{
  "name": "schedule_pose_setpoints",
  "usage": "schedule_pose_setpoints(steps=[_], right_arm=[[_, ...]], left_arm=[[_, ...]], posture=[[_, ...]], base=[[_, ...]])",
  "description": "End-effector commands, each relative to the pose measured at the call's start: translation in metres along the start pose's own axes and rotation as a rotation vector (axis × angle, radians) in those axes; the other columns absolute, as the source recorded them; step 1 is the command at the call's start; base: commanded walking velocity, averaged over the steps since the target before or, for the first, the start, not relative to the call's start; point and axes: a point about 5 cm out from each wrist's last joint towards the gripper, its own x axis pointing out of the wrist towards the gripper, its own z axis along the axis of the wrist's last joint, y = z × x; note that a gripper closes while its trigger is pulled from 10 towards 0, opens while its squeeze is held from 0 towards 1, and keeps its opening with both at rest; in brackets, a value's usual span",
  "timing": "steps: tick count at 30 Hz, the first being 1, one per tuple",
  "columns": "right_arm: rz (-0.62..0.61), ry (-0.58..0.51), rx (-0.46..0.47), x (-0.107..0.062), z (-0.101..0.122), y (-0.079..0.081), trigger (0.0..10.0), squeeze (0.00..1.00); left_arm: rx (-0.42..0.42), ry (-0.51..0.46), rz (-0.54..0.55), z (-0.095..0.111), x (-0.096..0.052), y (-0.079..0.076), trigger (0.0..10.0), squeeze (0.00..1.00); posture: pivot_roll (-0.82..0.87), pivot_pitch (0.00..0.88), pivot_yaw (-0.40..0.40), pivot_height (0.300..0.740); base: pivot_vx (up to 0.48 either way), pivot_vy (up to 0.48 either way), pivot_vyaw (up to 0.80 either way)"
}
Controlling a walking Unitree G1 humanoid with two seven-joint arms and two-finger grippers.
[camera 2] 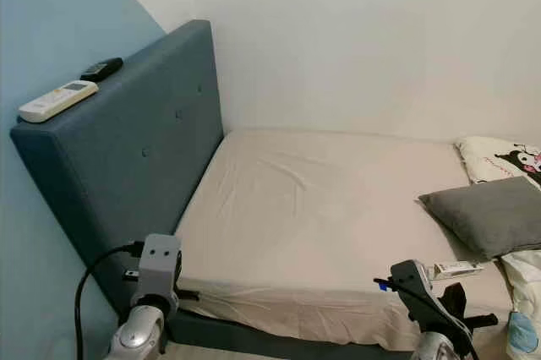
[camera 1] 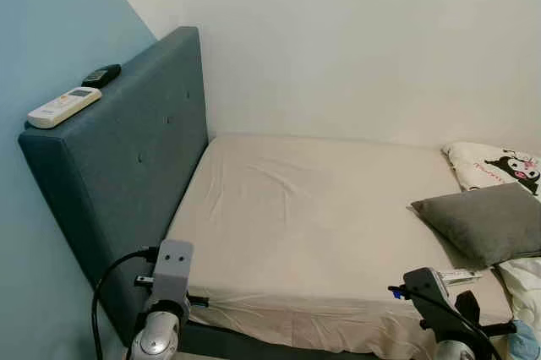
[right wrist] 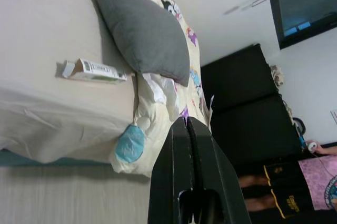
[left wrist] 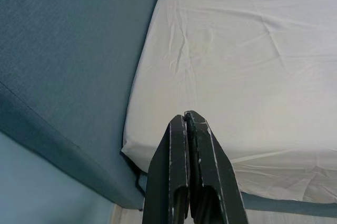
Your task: Clean up the room
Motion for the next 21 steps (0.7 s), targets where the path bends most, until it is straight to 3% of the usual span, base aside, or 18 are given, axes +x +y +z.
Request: schedule_pose_setpoints(steps=[1, 7, 9, 10, 11, 13, 14, 15, 17, 18, 19, 20, 21], right_arm=[[0.0, 0.05, -0.018, -0.001, -0.01, 0.001, 10.0, 0.0], [0.005, 0.08, -0.05, 0.0, -0.014, -0.001, 10.0, 0.0], [-0.024, 0.068, -0.056, 0.002, -0.01, -0.006, 10.0, 0.0], [-0.045, 0.006, -0.033, 0.003, 0.008, -0.01, 10.0, 0.0], [-0.045, 0.006, -0.033, 0.003, 0.008, -0.01, 10.0, 0.0], [0.03, -0.156, 0.102, 0.0, 0.055, 0.0, 10.0, 0.0], [0.03, -0.156, 0.102, 0.0, 0.055, 0.0, 10.0, 0.0], [0.077, -0.207, 0.156, -0.002, 0.069, 0.005, 10.0, 0.0], [0.077, -0.207, 0.156, -0.002, 0.069, 0.005, 10.0, 0.0], [0.157, -0.201, 0.272, -0.006, 0.08, 0.016, 10.0, 0.0], [0.157, -0.201, 0.272, -0.006, 0.08, 0.016, 10.0, 0.0], [0.231, -0.175, 0.36, -0.01, 0.086, 0.028, 10.0, 0.0], [0.231, -0.175, 0.36, -0.01, 0.086, 0.028, 10.0, 0.0]], left_arm=[[0.012, 0.012, 0.0, -0.003, -0.002, 0.003, 10.0, 0.0], [0.01, 0.013, -0.004, -0.003, -0.001, 0.001, 10.0, 0.0], [0.009, 0.012, -0.003, -0.002, -0.001, 0.001, 10.0, 0.0], [0.008, 0.011, -0.001, -0.002, -0.001, 0.002, 10.0, 0.0], [0.008, 0.011, -0.001, -0.002, -0.001, 0.002, 10.0, 0.0], [0.008, 0.012, 0.0, -0.001, -0.001, 0.002, 10.0, 0.0], [0.008, 0.012, 0.0, -0.001, -0.001, 0.002, 10.0, 0.0], [0.008, 0.012, -0.001, -0.001, 0.0, 0.002, 10.0, 0.0], [0.008, 0.012, -0.001, -0.001, 0.0, 0.002, 10.0, 0.0], [0.005, 0.011, -0.002, -0.001, 0.0, 0.001, 10.0, 0.0], [0.005, 0.011, -0.002, -0.001, 0.0, 0.001, 10.0, 0.0], [-0.014, 0.016, 0.007, 0.0, 0.001, -0.001, 10.0, 0.0], [-0.014, 0.016, 0.007, 0.0, 0.001, -0.001, 10.0, 0.0]], posture=[[-0.03, 0.036, -0.052, 0.74], [-0.04, 0.037, -0.052, 0.74], [-0.03, 0.04, -0.055, 0.74], [-0.04, 0.042, -0.051, 0.74], [-0.04, 0.042, -0.051, 0.74], [-0.04, 0.039, -0.05, 0.74], [-0.04, 0.039, -0.05, 0.74], [-0.04, 0.039, -0.051, 0.74], [-0.04, 0.039, -0.051, 0.74], [-0.04, 0.035, -0.053, 0.74], [-0.04, 0.035, -0.053, 0.74], [-0.04, 0.03, -0.066, 0.74], [-0.04, 0.03, -0.066, 0.74]], base=[[0.0, 0.0, 0.0], [0.0, 0.0, 0.0], [0.0, 0.0, 0.0], [0.0, 0.0, 0.0], [0.0, 0.0, 0.0], [0.0, 0.0, 0.0], [0.0, 0.0, 0.0], [0.0, 0.0, 0.0], [0.0, 0.0, 0.0], [0.0, 0.0, 0.0], [0.0, 0.0, 0.0], [0.0, 0.0, 0.0], [0.0, 0.0, 0.0]])
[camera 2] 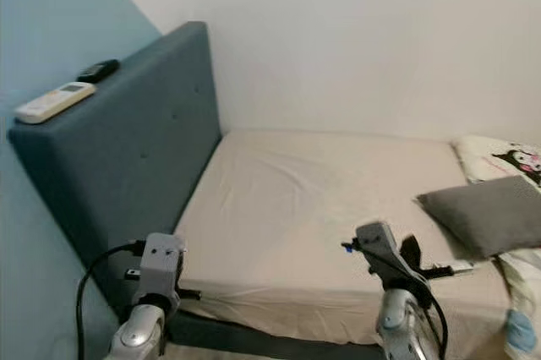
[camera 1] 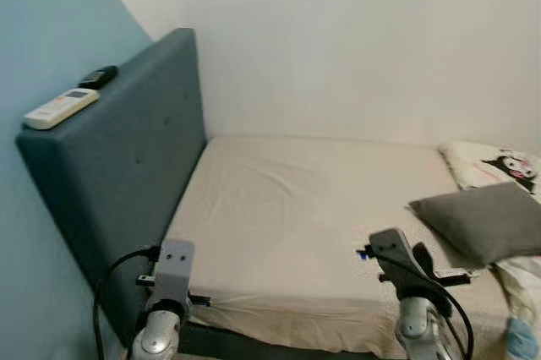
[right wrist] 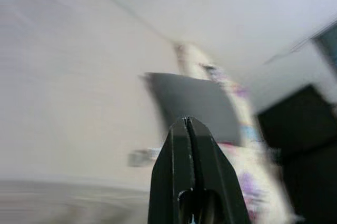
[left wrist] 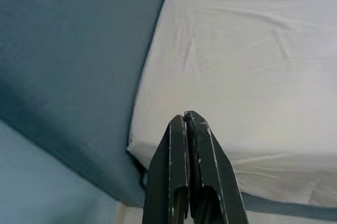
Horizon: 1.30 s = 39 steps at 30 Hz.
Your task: Clean up the room
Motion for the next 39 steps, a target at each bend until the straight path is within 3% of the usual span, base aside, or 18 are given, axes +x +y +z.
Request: schedule_pose_setpoints(steps=[1, 4, 8, 11, 18, 23, 26, 32, 39], right_arm=[[0.098, 0.05, 0.1, -0.003, -0.003, 0.018, 10.0, 0.0], [0.245, 0.062, 0.135, -0.011, 0.002, 0.043, 10.0, 0.0], [0.301, 0.081, 0.17, -0.014, 0.001, 0.049, 10.0, 0.0], [0.353, 0.084, 0.25, -0.018, -0.001, 0.054, 10.0, 0.0], [0.349, 0.043, 0.251, -0.018, -0.001, 0.056, 10.0, 0.0], [0.363, 0.066, 0.357, -0.018, -0.006, 0.055, 10.0, 0.0], [0.365, 0.072, 0.365, -0.018, -0.007, 0.054, 10.0, 0.0], [0.41, 0.042, 0.356, -0.02, -0.008, 0.055, 10.0, 0.0], [0.39, 0.047, 0.386, -0.02, -0.01, 0.054, 10.0, 0.0]], left_arm=[[-0.022, 0.018, 0.012, -0.001, 0.001, -0.002, 10.0, 0.0], [-0.036, 0.053, 0.064, -0.008, 0.0, 0.008, 10.0, 0.0], [-0.038, 0.058, 0.062, -0.009, -0.002, 0.009, 10.0, 0.0], [-0.03, 0.041, 0.091, -0.009, -0.003, 0.014, 10.0, 0.0], [-0.017, 0.054, 0.091, -0.012, -0.005, 0.014, 10.0, 0.0], [-0.016, 0.037, 0.111, -0.011, -0.006, 0.013, 10.0, 0.0], [-0.013, 0.043, 0.109, -0.011, -0.006, 0.013, 10.0, 0.0], [-0.072, 0.056, 0.001, -0.012, -0.007, 0.003, 10.0, 0.0], [-0.027, 0.024, -0.007, -0.008, -0.006, 0.0, 10.0, 0.0]], posture=[[-0.03, 0.028, -0.064, 0.74], [-0.03, 0.028, -0.049, 0.74], [-0.02, 0.03, -0.049, 0.74], [-0.01, 0.034, -0.053, 0.74], [-0.02, 0.036, -0.064, 0.74], [-0.02, 0.037, -0.078, 0.74], [-0.02, 0.036, -0.079, 0.74], [-0.03, 0.03, -0.075, 0.74], [-0.03, 0.02, -0.073, 0.74]], base=[[0.0, 0.0, 0.0], [0.0, 0.0, 0.0], [0.0, 0.0, 0.0], [0.0, 0.0, 0.0], [0.0, 0.0, 0.0], [0.0, 0.0, 0.0], [0.0, 0.0, 0.0], [0.0, 0.0, 0.0], [0.0, 0.0, -0.63]])
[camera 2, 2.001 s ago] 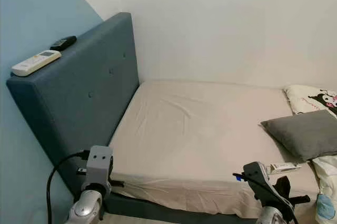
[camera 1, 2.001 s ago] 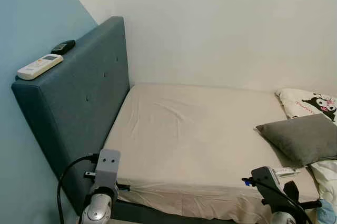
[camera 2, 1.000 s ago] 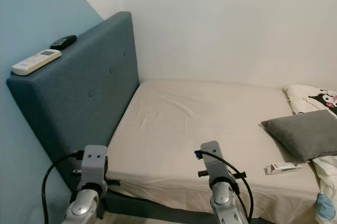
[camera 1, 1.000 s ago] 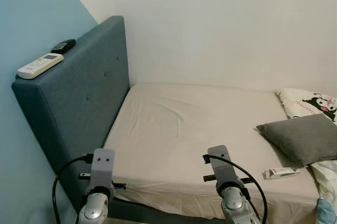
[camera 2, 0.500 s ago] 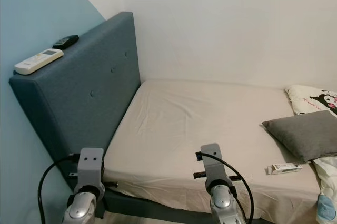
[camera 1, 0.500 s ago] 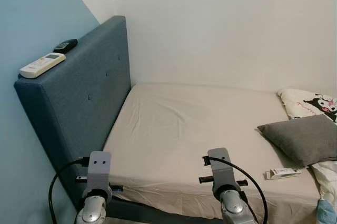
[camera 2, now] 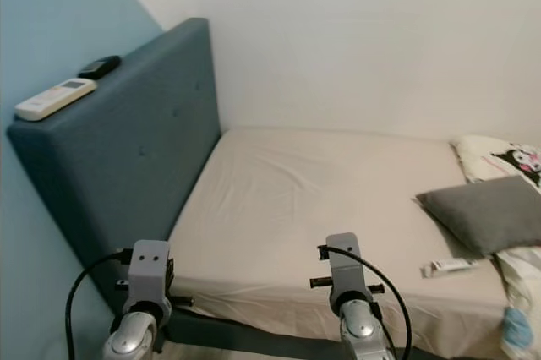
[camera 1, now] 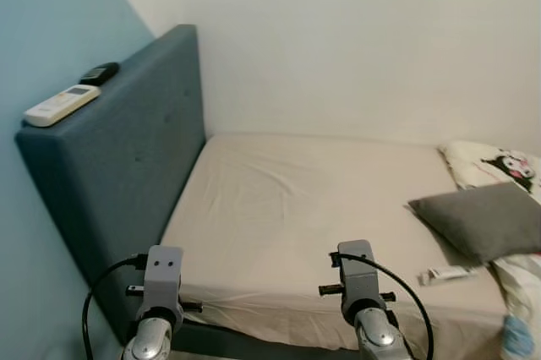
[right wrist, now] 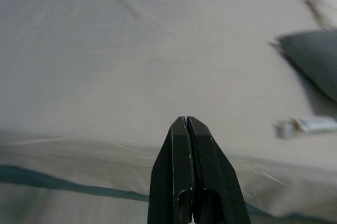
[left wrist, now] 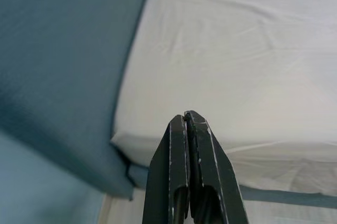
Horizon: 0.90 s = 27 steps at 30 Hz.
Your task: Clean up the room
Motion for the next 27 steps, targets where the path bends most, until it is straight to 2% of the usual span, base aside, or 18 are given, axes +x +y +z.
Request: schedule_pose_setpoints(steps=[1, 14, 27], right_arm=[[-0.013, 0.012, 0.013, -0.002, -0.006, -0.003, 10.0, 0.0], [-0.011, -0.002, 0.01, -0.001, -0.005, -0.006, 10.0, 0.0], [0.049, -0.019, -0.009, 0.001, -0.001, -0.002, 10.0, 0.0]], left_arm=[[0.009, -0.012, -0.007, 0.001, -0.001, -0.004, 10.0, 0.0], [-0.004, -0.045, -0.009, 0.007, 0.0, -0.003, 10.0, 0.0], [-0.031, -0.062, 0.011, 0.012, 0.0, -0.005, 10.0, 0.0]], posture=[[-0.03, 0.018, -0.072, 0.74], [-0.03, 0.007, -0.071, 0.74], [-0.03, 0.018, -0.077, 0.74]], base=[[0.0, 0.0, -0.8], [0.0, 0.0, -0.76], [0.0, 0.0, 0.0]])
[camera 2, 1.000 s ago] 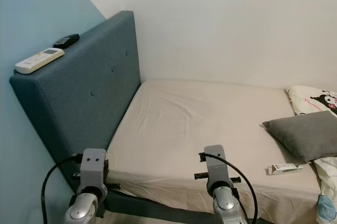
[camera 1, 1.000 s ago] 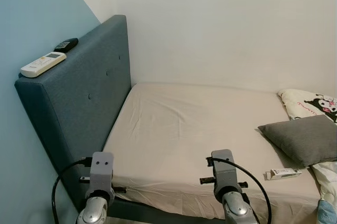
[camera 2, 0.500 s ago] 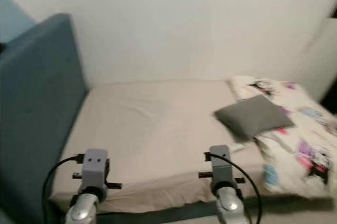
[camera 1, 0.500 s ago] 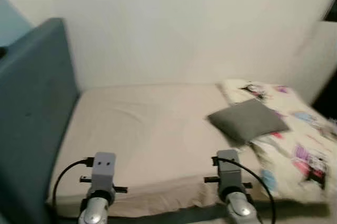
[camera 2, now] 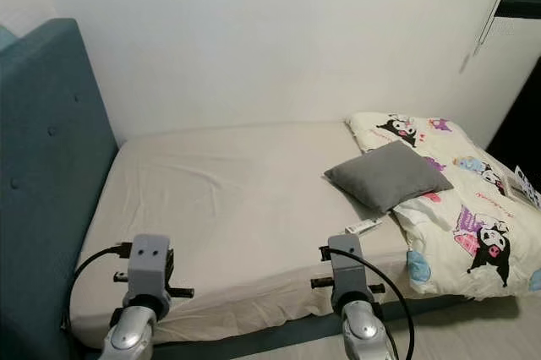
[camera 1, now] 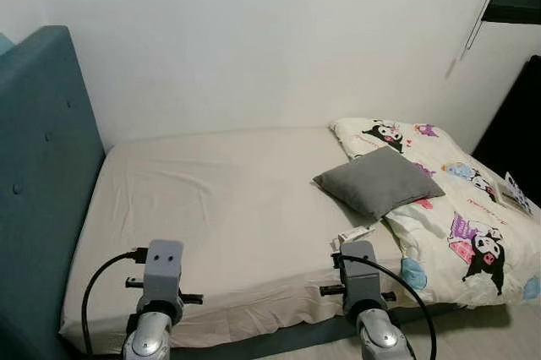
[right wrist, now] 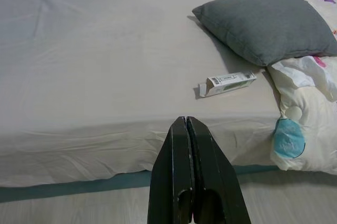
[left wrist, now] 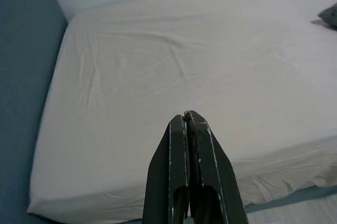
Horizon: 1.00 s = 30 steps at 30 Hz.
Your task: Clean up the room
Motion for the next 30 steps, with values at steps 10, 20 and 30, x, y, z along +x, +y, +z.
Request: schedule_pose_setpoints(steps=[10, 20, 30], right_arm=[[0.027, 0.001, -0.007, -0.0001, -0.0002, 0.003, 10.0, 0.0], [0.036, 0.003, -0.009, 0.0015, 0.0014, 0.0043, 10.0, 0.0], [0.039, 0.008, -0.005, 0.0033, 0.0018, 0.0068, 10.0, 0.0]], left_arm=[[-0.024, -0.012, -0.004, 0.0033, -0.0031, -0.0063, 10.0, 0.0], [-0.024, -0.009, -0.002, 0.0039, -0.0035, -0.007, 10.0, 0.0], [-0.013, 0.003, 0.0, 0.0024, -0.0019, -0.0052, 10.0, 0.0]], posture=[[-0.03, 0.032, -0.08, 0.74], [-0.03, 0.04, -0.081, 0.74], [-0.03, 0.033, -0.07, 0.74]], base=[[0.0, -0.169, 0.0], [0.0, -0.355, 0.0], [0.0, -0.352, 0.0]])
